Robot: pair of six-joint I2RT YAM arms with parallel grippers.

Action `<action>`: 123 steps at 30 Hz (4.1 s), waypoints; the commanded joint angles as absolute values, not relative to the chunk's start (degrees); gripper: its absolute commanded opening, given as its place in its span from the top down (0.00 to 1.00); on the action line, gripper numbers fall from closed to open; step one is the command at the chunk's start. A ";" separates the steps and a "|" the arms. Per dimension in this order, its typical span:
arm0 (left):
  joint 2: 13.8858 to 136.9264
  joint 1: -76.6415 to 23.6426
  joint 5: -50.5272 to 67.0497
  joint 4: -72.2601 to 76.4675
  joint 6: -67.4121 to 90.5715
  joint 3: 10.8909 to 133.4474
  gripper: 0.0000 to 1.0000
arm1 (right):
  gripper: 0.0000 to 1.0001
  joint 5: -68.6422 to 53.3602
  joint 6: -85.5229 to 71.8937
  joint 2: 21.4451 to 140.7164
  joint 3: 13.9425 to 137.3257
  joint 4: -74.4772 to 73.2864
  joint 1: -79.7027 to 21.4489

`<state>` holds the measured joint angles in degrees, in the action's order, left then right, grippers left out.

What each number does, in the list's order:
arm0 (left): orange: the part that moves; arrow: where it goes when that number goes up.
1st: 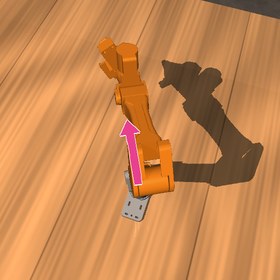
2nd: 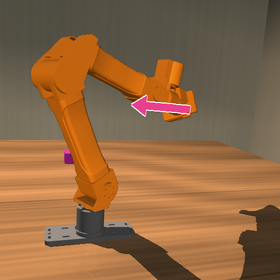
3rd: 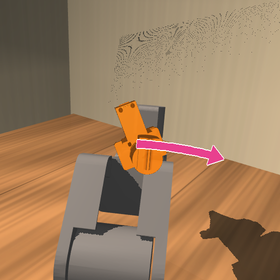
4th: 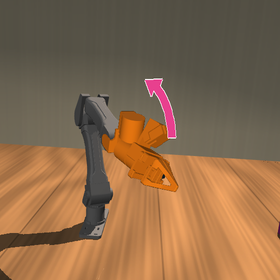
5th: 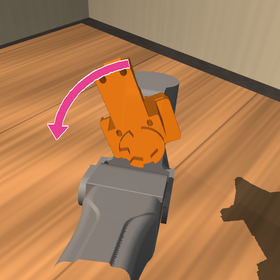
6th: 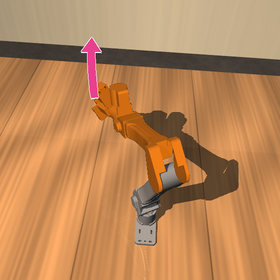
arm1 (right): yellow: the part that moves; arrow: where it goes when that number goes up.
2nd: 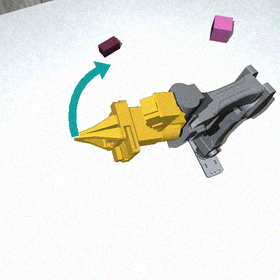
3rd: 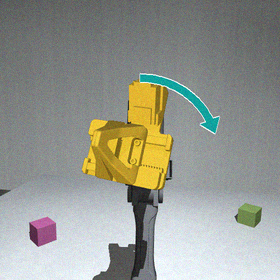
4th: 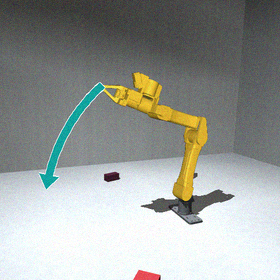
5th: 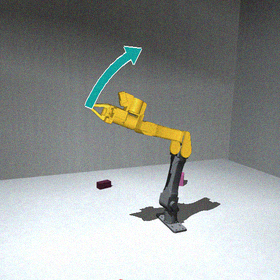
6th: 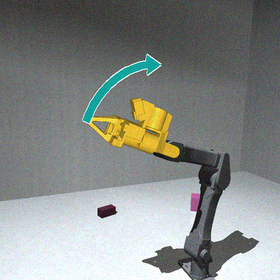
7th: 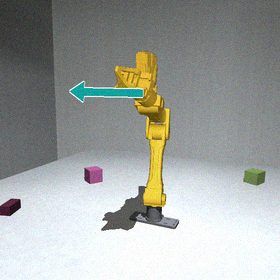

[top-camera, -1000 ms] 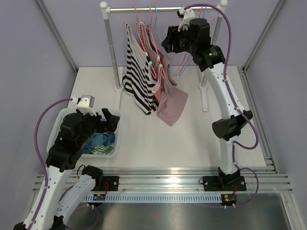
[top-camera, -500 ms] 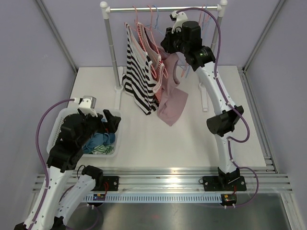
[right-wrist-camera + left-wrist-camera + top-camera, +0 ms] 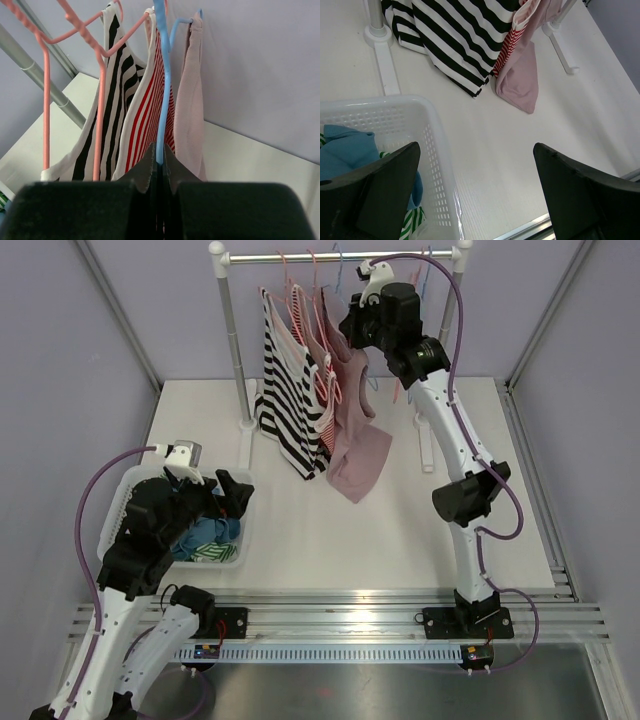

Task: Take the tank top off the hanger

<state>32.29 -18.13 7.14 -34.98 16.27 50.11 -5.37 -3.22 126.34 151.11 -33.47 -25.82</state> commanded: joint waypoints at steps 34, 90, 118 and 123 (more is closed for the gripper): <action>55.53 -39.00 -7.18 -31.29 15.04 88.92 0.01 | 1.00 -7.55 -10.98 68.66 114.35 -45.59 -26.19; 79.99 -57.84 -43.06 -24.59 13.69 100.82 1.00 | 1.00 -24.87 -7.56 43.07 93.63 -54.06 -26.19; 57.31 -59.84 4.83 -21.80 19.68 64.64 1.00 | 1.00 -15.93 -34.79 49.64 42.89 74.14 -26.19; 51.43 -60.03 -3.65 -22.57 23.28 58.18 1.00 | 1.00 -9.75 -28.86 50.49 42.01 76.44 -26.10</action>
